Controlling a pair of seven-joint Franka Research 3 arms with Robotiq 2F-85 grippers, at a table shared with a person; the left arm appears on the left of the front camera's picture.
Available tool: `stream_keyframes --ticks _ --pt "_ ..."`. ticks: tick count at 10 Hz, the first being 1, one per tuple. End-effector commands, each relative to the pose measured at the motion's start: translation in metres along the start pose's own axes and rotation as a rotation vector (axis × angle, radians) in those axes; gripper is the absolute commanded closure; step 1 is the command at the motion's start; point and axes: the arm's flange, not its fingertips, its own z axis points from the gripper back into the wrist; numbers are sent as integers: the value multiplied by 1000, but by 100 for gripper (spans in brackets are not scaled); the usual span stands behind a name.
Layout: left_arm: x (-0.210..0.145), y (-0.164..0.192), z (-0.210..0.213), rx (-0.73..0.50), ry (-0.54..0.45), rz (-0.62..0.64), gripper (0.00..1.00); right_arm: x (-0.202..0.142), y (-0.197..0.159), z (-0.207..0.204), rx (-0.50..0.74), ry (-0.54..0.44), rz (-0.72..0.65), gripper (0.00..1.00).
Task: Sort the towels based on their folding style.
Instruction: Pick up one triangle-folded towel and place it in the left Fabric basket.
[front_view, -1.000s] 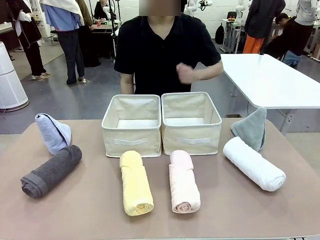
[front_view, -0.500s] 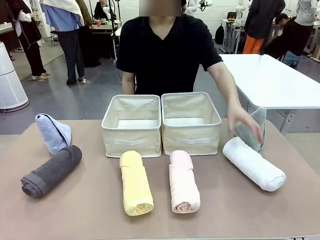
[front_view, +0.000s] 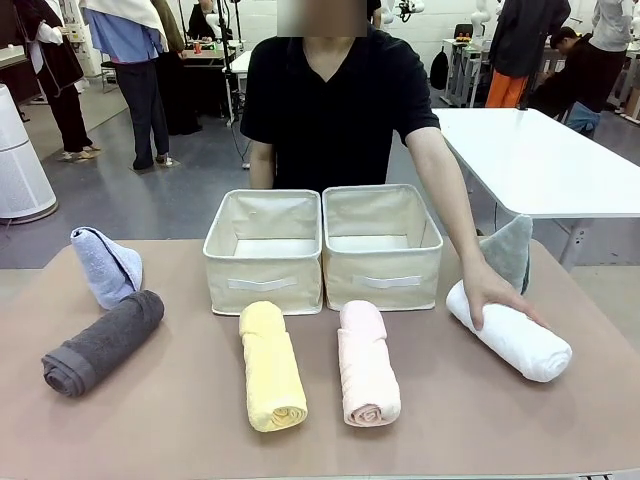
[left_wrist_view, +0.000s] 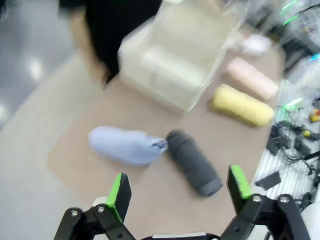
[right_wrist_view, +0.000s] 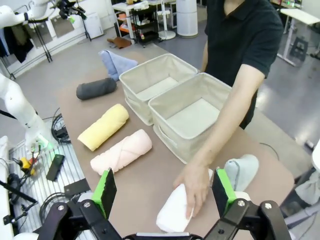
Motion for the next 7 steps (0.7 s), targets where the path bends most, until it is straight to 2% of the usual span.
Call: stream_keyframes --ticks 1,2,5,7 --pt "20 -17 -55 120 319 126 0 -1 -1 -3 -4 -10 4 0" --pt "25 -27 -81 130 424 130 0 -1 -1 -3 -4 -10 4 0" --pt "33 -40 -153 -18 624 272 0 -1 -1 -3 -4 -10 4 0" --pt "35 -51 -193 90 727 315 0 -1 -1 -3 -4 -10 4 0"
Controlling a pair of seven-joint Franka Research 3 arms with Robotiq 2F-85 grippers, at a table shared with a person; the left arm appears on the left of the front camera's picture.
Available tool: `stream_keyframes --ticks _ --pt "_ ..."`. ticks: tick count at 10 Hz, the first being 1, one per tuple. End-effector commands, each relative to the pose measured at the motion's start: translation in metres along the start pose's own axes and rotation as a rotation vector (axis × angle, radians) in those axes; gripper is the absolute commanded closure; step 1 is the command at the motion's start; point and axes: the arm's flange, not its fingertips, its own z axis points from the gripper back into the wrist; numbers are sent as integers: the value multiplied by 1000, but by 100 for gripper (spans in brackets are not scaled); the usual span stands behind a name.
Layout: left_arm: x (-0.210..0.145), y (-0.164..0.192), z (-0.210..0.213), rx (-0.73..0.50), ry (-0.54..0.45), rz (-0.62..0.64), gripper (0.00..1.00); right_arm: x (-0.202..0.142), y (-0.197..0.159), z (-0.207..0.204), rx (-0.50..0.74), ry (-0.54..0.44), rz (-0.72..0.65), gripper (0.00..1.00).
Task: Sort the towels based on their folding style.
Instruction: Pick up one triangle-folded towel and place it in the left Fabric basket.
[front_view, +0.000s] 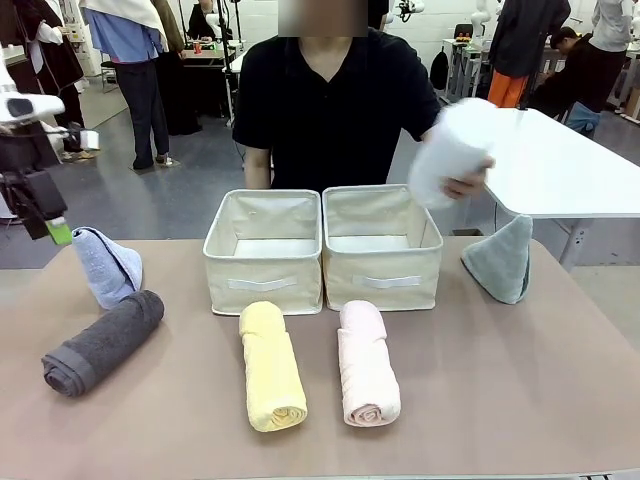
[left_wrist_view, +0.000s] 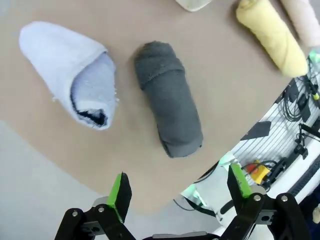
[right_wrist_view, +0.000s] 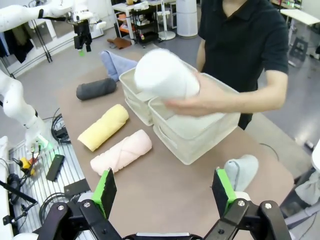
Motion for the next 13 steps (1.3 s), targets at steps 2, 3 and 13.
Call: stream_keyframes --ticks 2,3,13 --pt "15 -2 -5 210 15 53 0 -1 -1 -3 -4 -9 3 0" --pt "11 -2 0 265 -35 41 0 -1 -1 -3 -4 -9 3 0" --pt "9 -15 -25 387 -188 468 0 -1 -1 -3 -4 -9 3 0"
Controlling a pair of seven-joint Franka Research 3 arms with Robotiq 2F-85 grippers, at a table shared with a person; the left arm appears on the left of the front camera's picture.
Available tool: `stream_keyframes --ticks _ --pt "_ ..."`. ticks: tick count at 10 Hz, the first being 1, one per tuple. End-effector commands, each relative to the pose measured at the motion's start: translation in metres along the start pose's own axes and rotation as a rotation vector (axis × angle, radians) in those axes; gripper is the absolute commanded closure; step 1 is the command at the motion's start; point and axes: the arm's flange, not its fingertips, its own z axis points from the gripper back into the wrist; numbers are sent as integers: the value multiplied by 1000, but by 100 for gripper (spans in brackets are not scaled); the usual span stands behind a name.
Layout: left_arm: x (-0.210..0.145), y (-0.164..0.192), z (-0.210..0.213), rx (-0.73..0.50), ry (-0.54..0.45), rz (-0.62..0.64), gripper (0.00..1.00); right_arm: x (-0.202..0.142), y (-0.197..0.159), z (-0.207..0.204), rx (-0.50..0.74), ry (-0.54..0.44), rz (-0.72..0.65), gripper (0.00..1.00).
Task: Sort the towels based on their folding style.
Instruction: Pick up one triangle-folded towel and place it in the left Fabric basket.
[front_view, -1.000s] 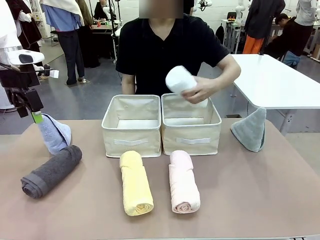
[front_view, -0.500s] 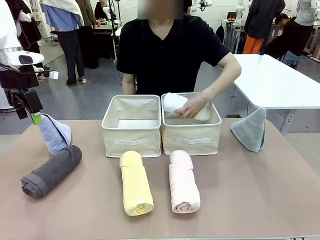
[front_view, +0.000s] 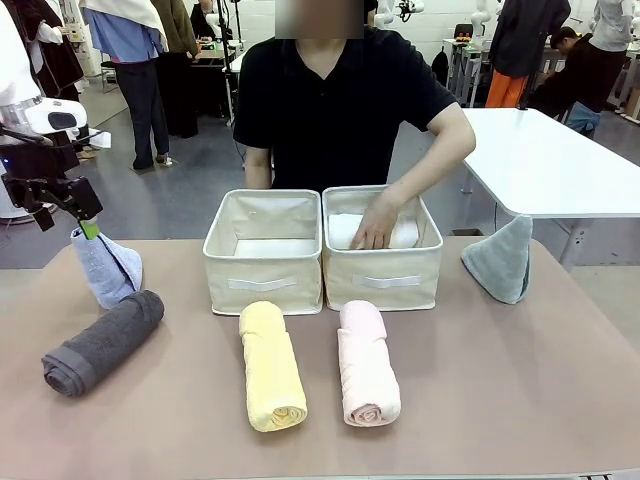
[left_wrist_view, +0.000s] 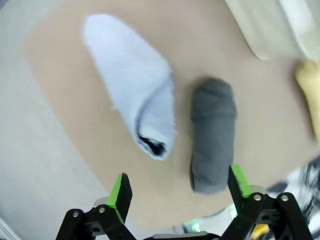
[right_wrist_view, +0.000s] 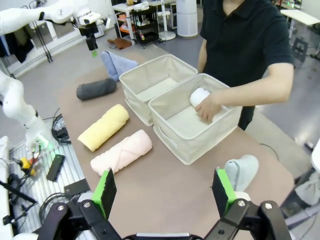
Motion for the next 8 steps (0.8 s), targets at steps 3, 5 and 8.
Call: stream_keyframes --ticks 3,5,8 --pt "-10 -13 -30 169 -16 273 0 -1 -1 -3 -5 -8 3 0" --pt "1 -11 -43 163 -22 295 0 -1 -1 -3 -5 -8 3 0" --pt "22 0 -58 188 -49 372 0 -1 -1 -3 -5 -8 3 0"
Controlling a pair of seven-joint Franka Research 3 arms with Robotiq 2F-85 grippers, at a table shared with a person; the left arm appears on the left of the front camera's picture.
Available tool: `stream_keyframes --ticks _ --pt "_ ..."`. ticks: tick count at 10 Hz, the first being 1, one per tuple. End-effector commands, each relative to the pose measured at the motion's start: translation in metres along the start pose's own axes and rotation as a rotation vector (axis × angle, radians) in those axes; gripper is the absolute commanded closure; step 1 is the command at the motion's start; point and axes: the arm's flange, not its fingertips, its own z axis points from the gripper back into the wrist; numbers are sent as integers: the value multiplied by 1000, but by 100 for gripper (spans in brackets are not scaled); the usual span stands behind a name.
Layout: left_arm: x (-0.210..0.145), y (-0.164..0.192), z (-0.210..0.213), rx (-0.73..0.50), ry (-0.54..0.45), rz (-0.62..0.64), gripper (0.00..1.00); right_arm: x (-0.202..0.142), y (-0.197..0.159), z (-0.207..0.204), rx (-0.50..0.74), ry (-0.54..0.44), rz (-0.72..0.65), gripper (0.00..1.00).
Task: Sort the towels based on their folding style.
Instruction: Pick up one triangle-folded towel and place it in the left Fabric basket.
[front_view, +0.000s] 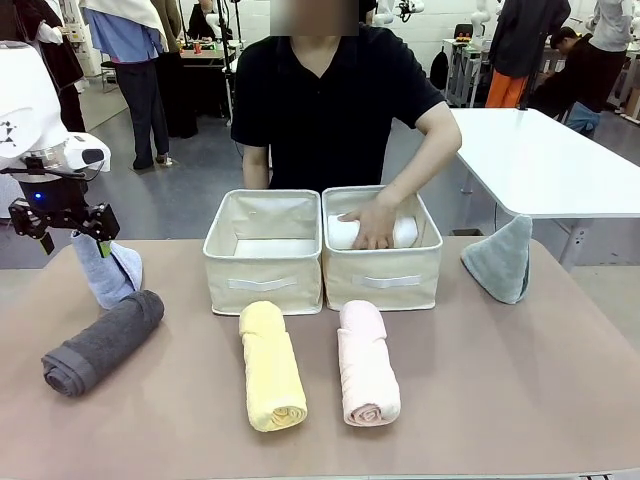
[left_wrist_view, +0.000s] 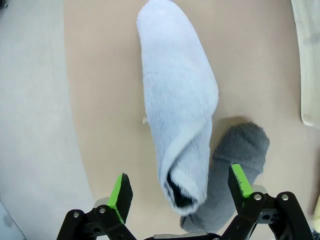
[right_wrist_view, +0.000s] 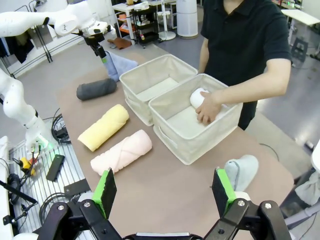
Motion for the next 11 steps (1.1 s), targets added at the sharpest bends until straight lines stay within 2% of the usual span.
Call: stream_keyframes --ticks 1,3,4,5,6,8,9,11 --pt "20 0 -11 44 -13 63 0 -1 -1 -3 -5 -8 3 0" --pt "30 1 -23 13 5 86 0 -1 -1 -3 -5 -8 3 0" --pt "34 2 -25 10 15 91 53 -1 -1 -3 -5 -8 3 0" --pt "34 3 -24 1 22 99 54 -1 -1 -3 -5 -8 3 0" --pt "34 3 -23 -4 24 104 100 -1 -1 -3 -5 -8 3 0" --pt "33 3 -22 -4 42 111 100 -1 -1 -3 -5 -8 3 0" --pt "31 3 -22 -4 48 110 77 -1 -1 -3 -5 -8 3 0" --pt "30 4 -21 -8 56 111 100 -1 -1 -3 -5 -8 3 0"
